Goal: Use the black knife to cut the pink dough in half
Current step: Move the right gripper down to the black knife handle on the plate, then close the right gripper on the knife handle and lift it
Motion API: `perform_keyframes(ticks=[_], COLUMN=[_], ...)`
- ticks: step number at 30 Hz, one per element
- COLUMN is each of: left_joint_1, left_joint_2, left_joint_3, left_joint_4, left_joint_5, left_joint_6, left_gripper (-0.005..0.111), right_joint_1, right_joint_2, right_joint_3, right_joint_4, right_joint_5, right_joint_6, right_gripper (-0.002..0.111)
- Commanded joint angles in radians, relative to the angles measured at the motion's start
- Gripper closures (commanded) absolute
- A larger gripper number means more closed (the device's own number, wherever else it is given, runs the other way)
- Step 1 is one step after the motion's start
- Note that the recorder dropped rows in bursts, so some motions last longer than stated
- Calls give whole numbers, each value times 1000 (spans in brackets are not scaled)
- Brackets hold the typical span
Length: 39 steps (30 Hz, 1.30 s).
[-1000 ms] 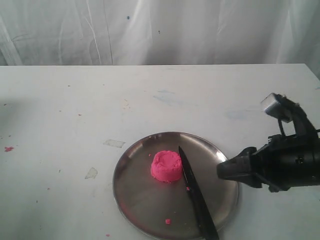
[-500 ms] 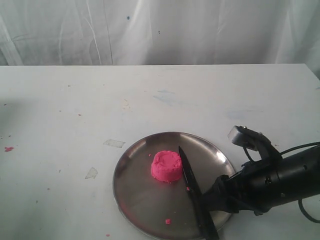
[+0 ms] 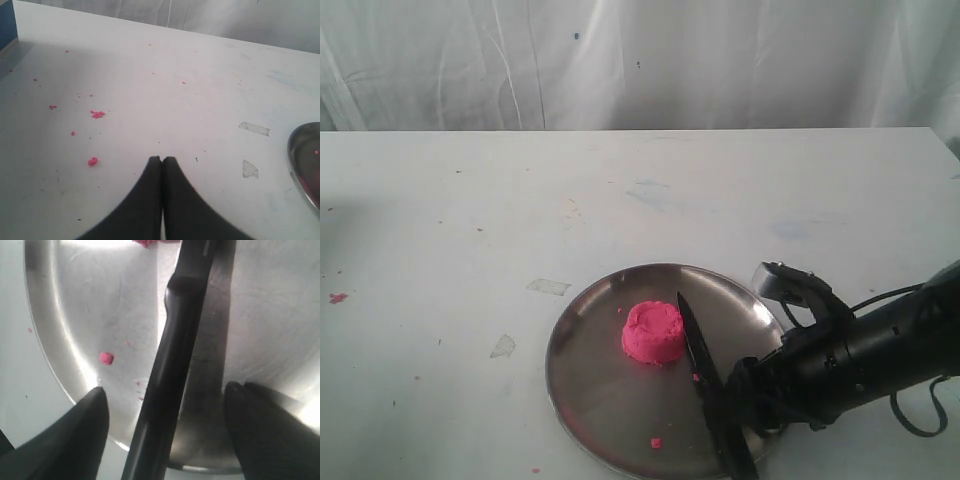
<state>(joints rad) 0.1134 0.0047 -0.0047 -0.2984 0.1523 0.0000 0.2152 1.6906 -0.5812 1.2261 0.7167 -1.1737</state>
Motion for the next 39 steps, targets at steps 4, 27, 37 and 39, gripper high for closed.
perform_keyframes(ticks=[4,27,37,39], left_joint_1=[3,3,3,3], left_joint_2=[-5,-5,-5,-5], left_joint_3=[5,5,5,5], left_joint_4=[-7,-7,-7,-7], left_joint_5=[-1,-1,-1,-1], left_joint_6=[0,0,0,0], left_gripper=[107,107,107,107], right_joint_1=[5,5,5,5], right_joint_2=[71,215,225,225], right_joint_3=[-42,-47,-47,-47], right_joint_4=[-2,-21,-50,-50], right_joint_5=[17,18,-57,-59], right_joint_6=[-25,56,104,104], right_gripper=[46,57,74,76])
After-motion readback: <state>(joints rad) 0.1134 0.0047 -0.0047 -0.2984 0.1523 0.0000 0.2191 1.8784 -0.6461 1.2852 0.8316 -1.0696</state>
